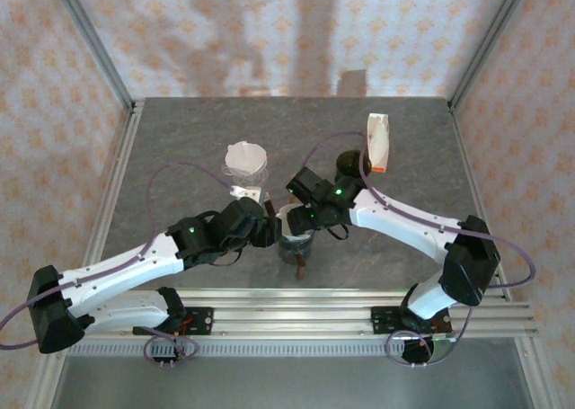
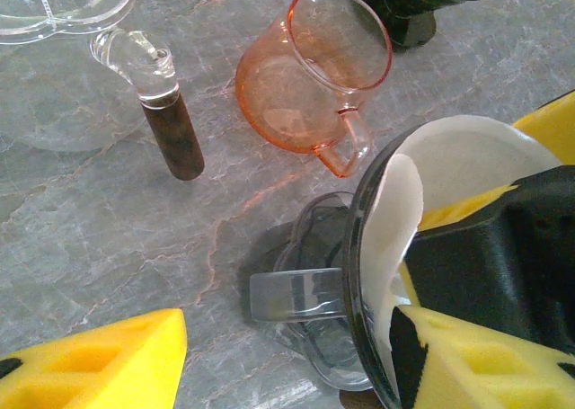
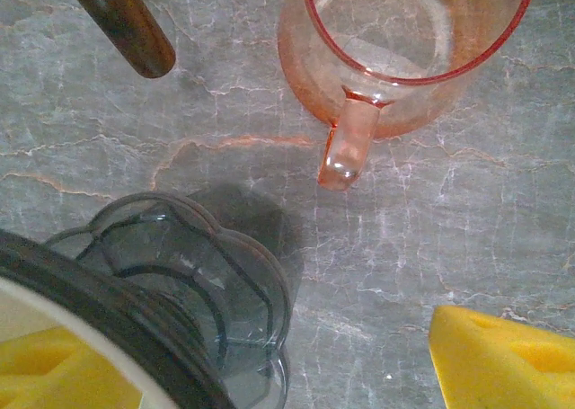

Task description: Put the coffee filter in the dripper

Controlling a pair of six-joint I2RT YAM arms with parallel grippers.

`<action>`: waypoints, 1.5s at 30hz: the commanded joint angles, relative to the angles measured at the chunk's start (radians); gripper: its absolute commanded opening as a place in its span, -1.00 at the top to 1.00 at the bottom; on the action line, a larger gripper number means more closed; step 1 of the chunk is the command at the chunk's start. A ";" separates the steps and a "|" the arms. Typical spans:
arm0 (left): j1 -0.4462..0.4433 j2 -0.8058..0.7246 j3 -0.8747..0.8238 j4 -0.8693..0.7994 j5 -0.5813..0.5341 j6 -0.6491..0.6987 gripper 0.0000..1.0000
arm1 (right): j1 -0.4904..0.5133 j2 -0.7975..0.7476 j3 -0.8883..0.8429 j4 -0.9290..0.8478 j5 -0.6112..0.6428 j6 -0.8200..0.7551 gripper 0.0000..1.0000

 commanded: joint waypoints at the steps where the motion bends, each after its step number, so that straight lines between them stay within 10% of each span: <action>1: 0.009 0.006 -0.015 0.007 -0.012 -0.004 -0.25 | -0.005 0.019 0.015 -0.034 0.024 -0.026 -0.59; 45: 0.011 0.013 -0.018 0.005 -0.007 -0.020 -0.25 | 0.043 0.000 -0.022 -0.042 0.112 -0.052 -0.59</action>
